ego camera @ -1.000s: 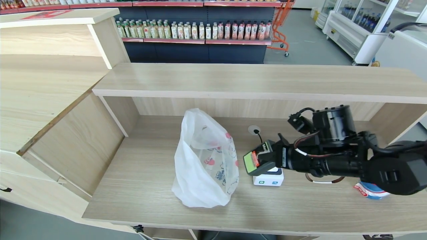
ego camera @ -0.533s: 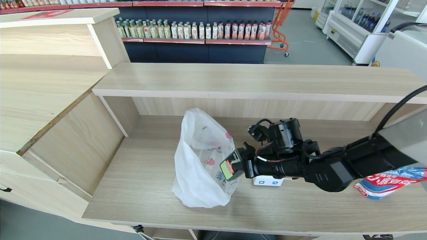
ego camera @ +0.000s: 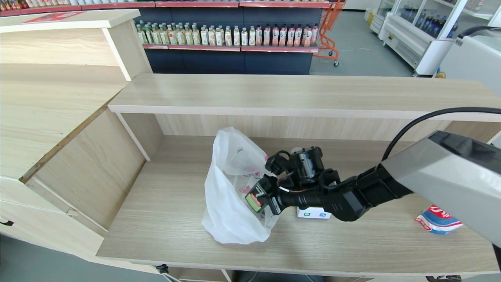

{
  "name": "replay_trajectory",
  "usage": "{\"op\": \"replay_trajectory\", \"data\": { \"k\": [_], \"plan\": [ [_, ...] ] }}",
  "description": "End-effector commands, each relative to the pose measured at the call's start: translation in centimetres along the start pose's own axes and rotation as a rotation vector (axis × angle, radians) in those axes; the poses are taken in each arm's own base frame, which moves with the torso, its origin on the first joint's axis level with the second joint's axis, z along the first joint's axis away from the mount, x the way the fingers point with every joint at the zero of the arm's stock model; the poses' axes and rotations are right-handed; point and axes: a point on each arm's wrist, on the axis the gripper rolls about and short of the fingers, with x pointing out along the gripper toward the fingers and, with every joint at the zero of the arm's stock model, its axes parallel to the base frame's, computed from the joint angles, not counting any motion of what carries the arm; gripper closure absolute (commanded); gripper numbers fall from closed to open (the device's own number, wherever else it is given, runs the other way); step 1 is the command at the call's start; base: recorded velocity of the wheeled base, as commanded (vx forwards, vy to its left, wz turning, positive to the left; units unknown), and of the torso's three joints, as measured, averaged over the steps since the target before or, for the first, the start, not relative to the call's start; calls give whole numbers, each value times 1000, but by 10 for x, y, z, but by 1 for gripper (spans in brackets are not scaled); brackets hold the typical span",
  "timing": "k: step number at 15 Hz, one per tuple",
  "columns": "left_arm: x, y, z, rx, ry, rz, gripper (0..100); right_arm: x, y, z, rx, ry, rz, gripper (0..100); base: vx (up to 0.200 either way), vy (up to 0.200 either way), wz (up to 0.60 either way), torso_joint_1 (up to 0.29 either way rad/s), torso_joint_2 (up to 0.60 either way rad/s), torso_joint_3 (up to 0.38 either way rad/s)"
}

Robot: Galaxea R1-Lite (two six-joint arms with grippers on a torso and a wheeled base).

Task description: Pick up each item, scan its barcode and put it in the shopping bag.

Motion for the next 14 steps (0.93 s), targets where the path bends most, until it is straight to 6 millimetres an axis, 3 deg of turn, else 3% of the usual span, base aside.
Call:
{"op": "replay_trajectory", "data": {
  "k": [1,5,6,8,11,14],
  "plan": [
    [0,0,0,0,0,0,0,11,1,-4,-10,9,7,100,0,0,0,0,0,0],
    [0,0,0,0,0,0,0,21,4,0,-17,-10,17,100,0,0,0,0,0,0],
    [0,0,0,0,0,0,0,22,4,1,-12,-13,18,0,0,0,0,0,0,0],
    [0,0,0,0,0,0,0,18,5,4,34,-24,22,0,0,0,0,0,0,0],
    [0,0,0,0,0,2,0,-1,5,28,222,-92,52,0,0,0,0,0,0,0],
    [0,0,0,0,0,0,0,-21,-14,12,301,-51,7,0,0,0,0,0,0,0]
  ]
}}
